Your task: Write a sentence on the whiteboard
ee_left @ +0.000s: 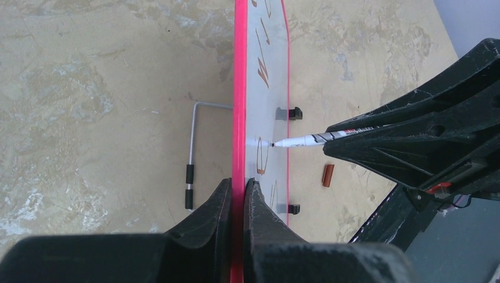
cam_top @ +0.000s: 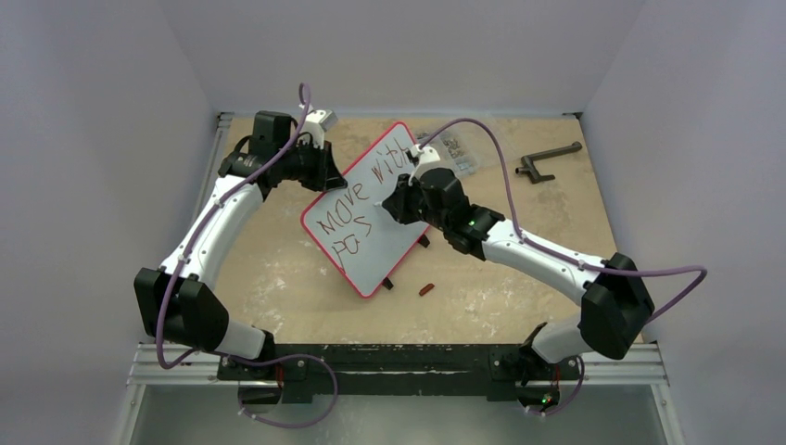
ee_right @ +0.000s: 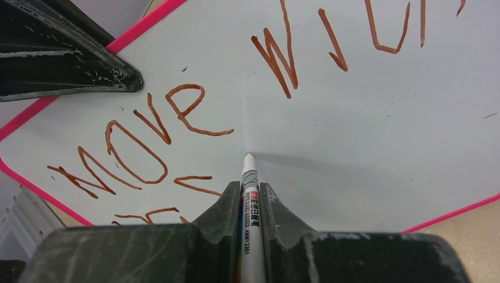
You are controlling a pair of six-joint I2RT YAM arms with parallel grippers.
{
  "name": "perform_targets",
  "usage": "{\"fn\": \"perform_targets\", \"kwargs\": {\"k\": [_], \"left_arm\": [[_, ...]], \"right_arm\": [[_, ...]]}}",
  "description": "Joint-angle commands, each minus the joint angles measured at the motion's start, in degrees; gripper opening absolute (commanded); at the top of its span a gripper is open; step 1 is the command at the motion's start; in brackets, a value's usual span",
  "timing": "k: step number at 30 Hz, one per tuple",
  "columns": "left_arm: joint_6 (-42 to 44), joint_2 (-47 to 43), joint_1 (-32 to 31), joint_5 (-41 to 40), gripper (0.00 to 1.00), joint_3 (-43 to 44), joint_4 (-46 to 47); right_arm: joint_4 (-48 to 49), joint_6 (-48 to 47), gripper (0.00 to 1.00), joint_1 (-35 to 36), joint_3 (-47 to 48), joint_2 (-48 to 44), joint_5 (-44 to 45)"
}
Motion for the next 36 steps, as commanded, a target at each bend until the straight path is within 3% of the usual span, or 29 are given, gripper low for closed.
{"fn": "perform_targets", "kwargs": {"k": [1, 18, 36], "left_arm": [[3.4, -0.8, -0.3, -4.6, 0.00, 0.7, -1.2], [3.4, -0.9, -0.3, -4.6, 0.00, 0.8, -1.2], [3.4, -1.0, -0.3, -4.6, 0.00, 0.7, -1.3]], "right_arm": [[2.1, -1.2, 0.00, 0.1, 2.3, 0.3, -2.5], [2.7, -1.7, 0.00, 0.0, -1.2, -0.2, -6.5], [-3.3, -1.7, 0.00, -0.6, -1.9, -1.4, 2.8]]}}
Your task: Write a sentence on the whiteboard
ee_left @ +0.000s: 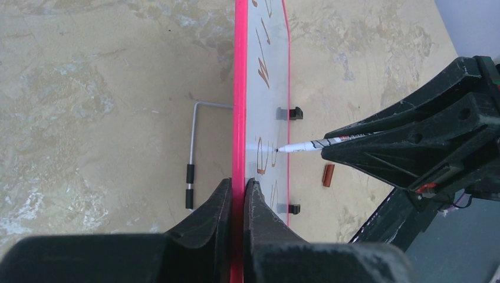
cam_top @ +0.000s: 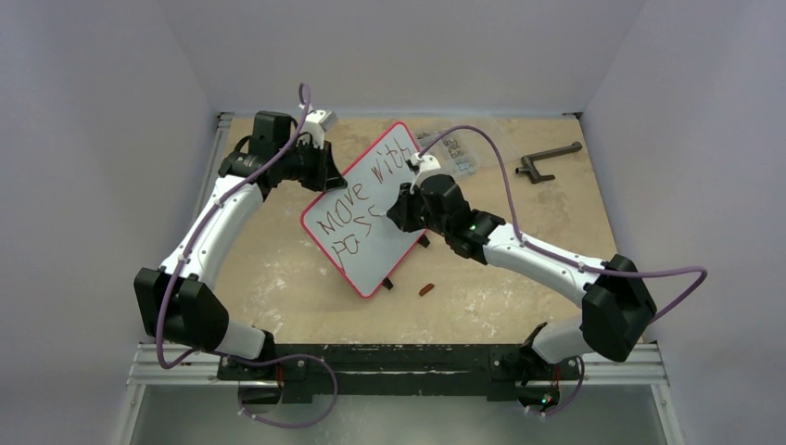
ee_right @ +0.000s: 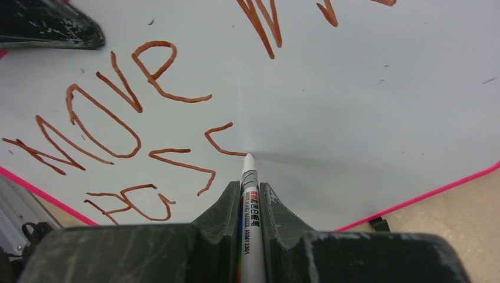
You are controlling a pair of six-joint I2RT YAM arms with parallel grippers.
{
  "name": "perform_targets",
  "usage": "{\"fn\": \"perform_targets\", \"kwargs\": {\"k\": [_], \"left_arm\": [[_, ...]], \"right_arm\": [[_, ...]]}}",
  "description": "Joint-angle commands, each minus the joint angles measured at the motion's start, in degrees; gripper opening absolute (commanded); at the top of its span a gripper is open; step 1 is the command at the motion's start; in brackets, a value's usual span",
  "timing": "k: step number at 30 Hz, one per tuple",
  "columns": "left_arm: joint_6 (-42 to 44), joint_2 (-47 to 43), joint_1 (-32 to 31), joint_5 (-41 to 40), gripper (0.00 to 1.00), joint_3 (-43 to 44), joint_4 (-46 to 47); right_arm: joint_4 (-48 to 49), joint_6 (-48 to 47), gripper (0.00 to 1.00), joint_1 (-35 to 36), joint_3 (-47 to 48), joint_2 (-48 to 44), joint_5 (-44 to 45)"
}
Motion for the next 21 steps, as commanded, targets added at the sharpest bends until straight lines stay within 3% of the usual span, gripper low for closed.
{"fn": "perform_targets", "kwargs": {"k": [1, 21], "left_arm": [[3.4, -1.0, -0.3, -4.5, 0.00, 0.7, -1.1], [3.4, -1.2, -0.3, -4.6, 0.00, 0.7, -1.0]], "right_arm": [[-2.0, -1.0, 0.00, -0.7, 0.6, -0.5, 4.0], [-4.0, -4.9, 0.00, -0.7, 0.6, 3.6, -5.5]]}}
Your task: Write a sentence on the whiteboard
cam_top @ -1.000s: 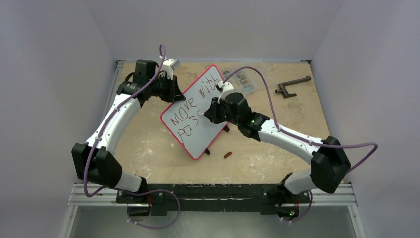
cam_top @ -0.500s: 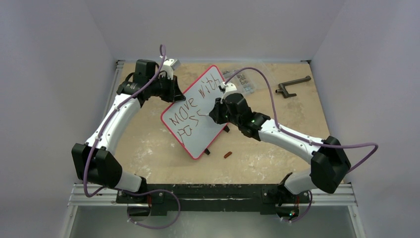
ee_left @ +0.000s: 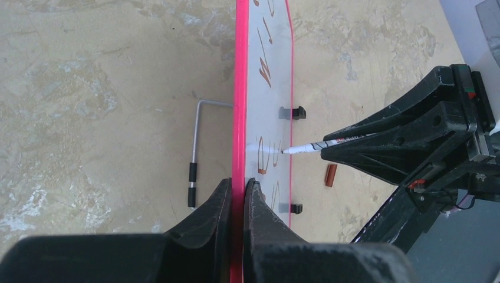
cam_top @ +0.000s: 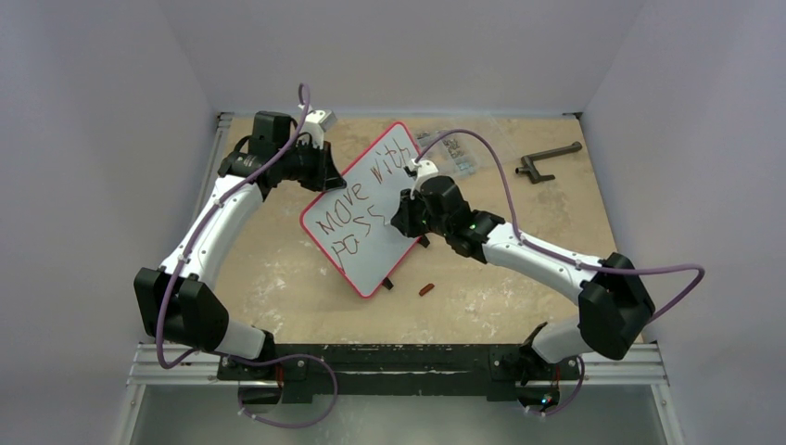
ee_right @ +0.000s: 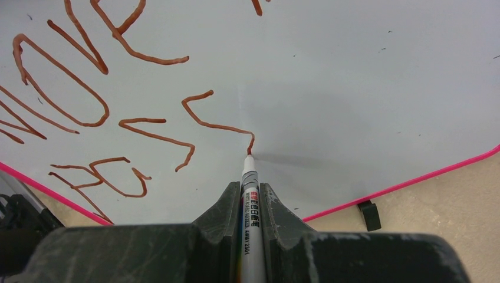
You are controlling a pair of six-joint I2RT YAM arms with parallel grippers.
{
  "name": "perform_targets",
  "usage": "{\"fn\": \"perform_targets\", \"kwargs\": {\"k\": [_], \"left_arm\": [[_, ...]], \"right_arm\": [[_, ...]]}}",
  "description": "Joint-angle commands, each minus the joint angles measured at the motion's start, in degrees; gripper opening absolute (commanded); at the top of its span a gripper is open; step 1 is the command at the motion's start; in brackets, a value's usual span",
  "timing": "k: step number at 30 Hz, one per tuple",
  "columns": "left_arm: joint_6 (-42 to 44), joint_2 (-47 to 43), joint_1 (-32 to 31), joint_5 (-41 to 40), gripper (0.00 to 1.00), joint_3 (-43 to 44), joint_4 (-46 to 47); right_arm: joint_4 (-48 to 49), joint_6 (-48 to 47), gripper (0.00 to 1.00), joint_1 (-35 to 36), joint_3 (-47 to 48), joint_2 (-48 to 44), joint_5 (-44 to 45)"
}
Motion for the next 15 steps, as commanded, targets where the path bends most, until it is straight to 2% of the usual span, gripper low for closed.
{"fn": "perform_targets", "kwargs": {"k": [1, 10, 15], "left_arm": [[3.3, -1.3, -0.3, -4.3, 0.00, 0.6, -0.9], [3.2, -1.2, -0.3, -4.4, 0.00, 0.7, -0.9], [3.3, -1.3, -0.3, -4.4, 0.00, 0.6, -0.9]], "right_arm": [[-0.6, -2.2, 0.00, 0.1, 1.6, 3.0, -3.9], [2.5, -1.8, 0.00, 0.2, 1.8, -0.2, -9.8], [3.5, -0.7, 0.00, 0.2, 0.9, -3.3, -8.6]]}}
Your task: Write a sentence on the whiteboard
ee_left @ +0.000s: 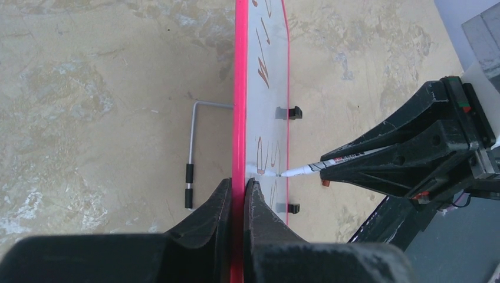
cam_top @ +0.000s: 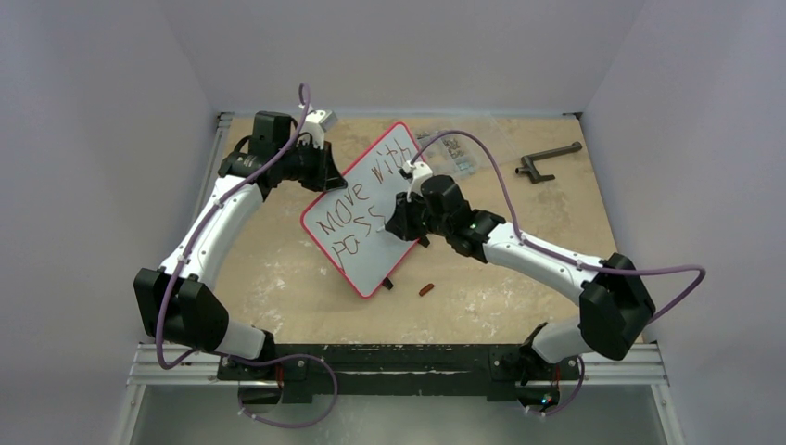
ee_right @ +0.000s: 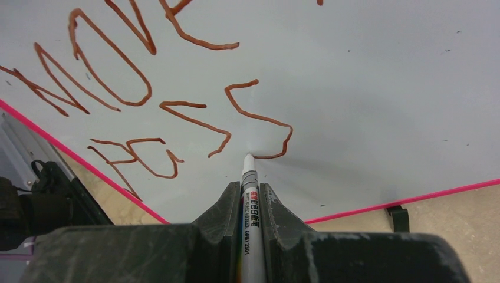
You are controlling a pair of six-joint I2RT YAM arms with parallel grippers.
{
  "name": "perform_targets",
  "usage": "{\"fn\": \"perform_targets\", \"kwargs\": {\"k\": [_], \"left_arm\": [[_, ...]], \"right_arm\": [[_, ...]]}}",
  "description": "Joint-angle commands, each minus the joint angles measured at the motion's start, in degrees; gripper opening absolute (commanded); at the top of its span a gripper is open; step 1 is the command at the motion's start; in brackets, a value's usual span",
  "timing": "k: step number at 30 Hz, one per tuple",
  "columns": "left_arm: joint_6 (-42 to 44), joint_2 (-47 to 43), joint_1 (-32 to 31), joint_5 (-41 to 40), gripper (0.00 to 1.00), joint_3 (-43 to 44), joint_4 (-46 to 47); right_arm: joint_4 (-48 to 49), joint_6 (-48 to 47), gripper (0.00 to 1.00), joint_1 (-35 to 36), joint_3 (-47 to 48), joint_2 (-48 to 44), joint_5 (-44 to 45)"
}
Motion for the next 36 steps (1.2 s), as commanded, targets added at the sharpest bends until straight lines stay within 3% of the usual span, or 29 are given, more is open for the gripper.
{"fn": "perform_targets", "kwargs": {"k": [1, 16, 36], "left_arm": [[3.3, -1.2, -0.3, -4.5, 0.00, 0.7, -0.9], [3.2, -1.6, -0.4, -4.4, 0.00, 0.5, -0.7], [3.3, -1.2, -0.4, -4.1, 0.00, 0.7, -0.7]], "right_arm": [[4.2, 0.9, 0.00, 0.4, 0.3, -3.9, -1.3], [3.4, 3.2, 0.00, -1.0, -0.2, -9.9, 11.7], [5.7, 3.7, 0.00, -2.7, 4.6, -3.0, 10.7]]}}
